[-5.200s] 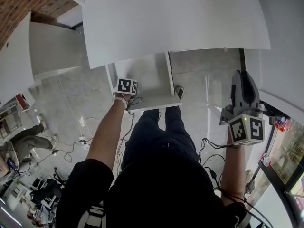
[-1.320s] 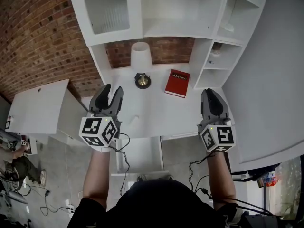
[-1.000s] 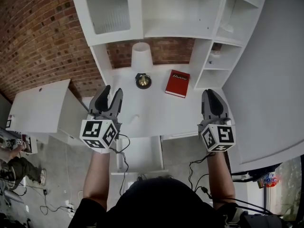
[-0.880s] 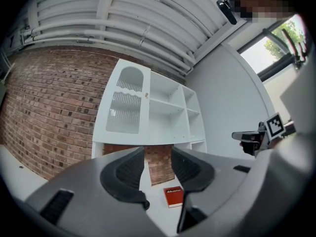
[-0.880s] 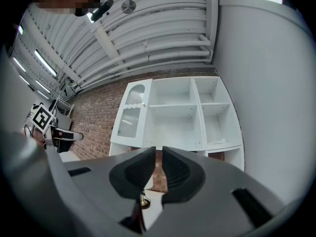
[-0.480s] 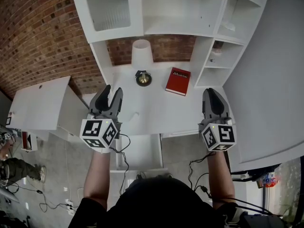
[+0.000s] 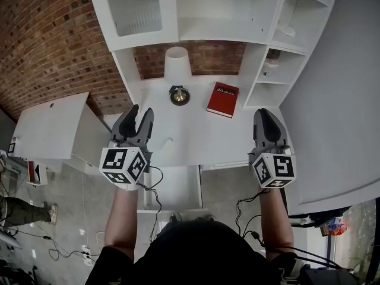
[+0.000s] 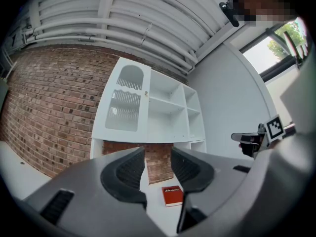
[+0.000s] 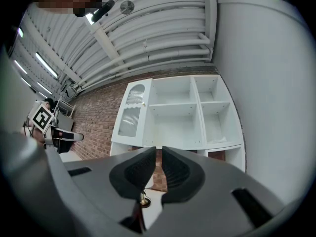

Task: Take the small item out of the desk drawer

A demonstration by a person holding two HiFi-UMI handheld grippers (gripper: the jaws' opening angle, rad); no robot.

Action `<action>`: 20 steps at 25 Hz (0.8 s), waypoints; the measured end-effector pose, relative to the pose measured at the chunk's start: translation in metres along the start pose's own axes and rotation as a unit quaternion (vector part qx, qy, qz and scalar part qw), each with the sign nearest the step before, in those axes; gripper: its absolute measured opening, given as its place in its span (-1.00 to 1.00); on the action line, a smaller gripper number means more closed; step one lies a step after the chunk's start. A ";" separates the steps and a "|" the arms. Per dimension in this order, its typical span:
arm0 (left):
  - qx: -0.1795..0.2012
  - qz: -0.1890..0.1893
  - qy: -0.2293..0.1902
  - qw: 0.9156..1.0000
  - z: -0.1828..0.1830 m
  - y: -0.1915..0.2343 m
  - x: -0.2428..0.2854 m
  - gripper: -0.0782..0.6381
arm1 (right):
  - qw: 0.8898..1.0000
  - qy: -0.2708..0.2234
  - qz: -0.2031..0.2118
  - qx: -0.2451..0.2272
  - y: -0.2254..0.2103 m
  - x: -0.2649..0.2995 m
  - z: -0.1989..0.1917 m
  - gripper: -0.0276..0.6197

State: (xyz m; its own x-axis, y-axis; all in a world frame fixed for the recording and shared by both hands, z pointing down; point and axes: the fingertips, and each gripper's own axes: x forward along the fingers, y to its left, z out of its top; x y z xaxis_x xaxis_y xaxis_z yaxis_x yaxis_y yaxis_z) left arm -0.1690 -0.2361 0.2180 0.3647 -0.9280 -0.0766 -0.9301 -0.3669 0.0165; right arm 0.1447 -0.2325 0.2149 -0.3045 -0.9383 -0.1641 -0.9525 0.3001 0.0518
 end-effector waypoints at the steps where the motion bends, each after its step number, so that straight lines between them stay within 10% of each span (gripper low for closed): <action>1: 0.000 0.000 0.000 1.000 0.000 -0.001 0.000 -0.33 | 1.000 0.001 0.001 0.001 -0.001 -0.001 0.000 -0.81; 20: 0.004 0.018 0.024 1.000 -0.017 -0.046 0.004 -0.34 | 1.000 0.010 0.021 0.021 -0.040 -0.015 -0.020 -0.82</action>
State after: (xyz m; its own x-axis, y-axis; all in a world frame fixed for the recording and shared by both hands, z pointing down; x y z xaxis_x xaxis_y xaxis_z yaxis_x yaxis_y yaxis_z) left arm -0.1237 -0.2237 0.2336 0.3333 -0.9424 -0.0292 -0.9426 -0.3337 0.0096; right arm 0.1869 -0.2342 0.2351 -0.3437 -0.9282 -0.1424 -0.9385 0.3448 0.0173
